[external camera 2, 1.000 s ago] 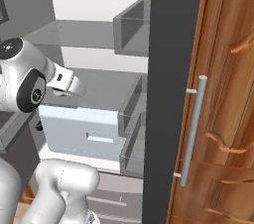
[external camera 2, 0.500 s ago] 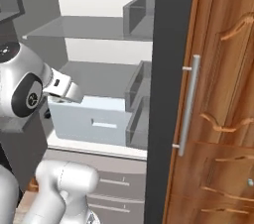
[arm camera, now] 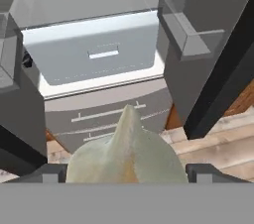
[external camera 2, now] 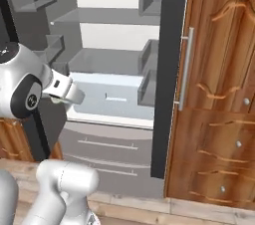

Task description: Retrieve the bottle and the shaker from the cabinet and place them next to the mixing bowl on the counter. Then add garlic from the fridge to the mixing bowl.

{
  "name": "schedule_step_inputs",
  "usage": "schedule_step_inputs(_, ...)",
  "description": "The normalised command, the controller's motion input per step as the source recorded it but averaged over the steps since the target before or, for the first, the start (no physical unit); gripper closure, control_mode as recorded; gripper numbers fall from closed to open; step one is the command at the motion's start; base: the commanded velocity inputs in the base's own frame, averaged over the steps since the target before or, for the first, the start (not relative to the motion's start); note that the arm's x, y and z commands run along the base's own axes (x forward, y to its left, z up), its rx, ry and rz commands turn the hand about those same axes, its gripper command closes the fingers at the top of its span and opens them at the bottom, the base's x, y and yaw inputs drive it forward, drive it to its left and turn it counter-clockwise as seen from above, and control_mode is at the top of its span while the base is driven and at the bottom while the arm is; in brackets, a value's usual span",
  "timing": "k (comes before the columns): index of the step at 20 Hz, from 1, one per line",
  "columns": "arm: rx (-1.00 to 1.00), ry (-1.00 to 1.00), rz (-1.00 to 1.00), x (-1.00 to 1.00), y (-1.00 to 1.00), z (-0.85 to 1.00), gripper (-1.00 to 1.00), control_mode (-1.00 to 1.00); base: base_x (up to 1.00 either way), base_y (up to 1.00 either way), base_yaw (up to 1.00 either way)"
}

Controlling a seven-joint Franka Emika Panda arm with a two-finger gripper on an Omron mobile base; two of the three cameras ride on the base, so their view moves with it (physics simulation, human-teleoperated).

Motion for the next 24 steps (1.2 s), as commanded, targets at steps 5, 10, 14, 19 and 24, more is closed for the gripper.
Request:
schedule_step_inputs(5, 0.0, 0.0, 0.0, 0.0, 0.0, 0.0, 1.0, 1.0, -0.46, 0.08, 0.29)
schedule_step_inputs(10, 0.0, 0.0, 0.0, 0.0, 0.0, 0.0, 1.0, 1.0, -0.25, 0.04, 0.64)
schedule_step_inputs(14, 0.0, 0.0, 0.0, 0.0, 0.0, 0.0, 1.0, 1.0, -0.19, 0.03, 1.0)
schedule_step_inputs(19, 0.0, 0.0, 0.0, 0.0, 0.0, 0.0, 1.0, 1.0, -0.07, 0.01, 1.0)
schedule_step_inputs(24, 0.0, 0.0, 0.0, 0.0, 0.0, 0.0, 1.0, 1.0, -0.02, 0.01, 1.0)
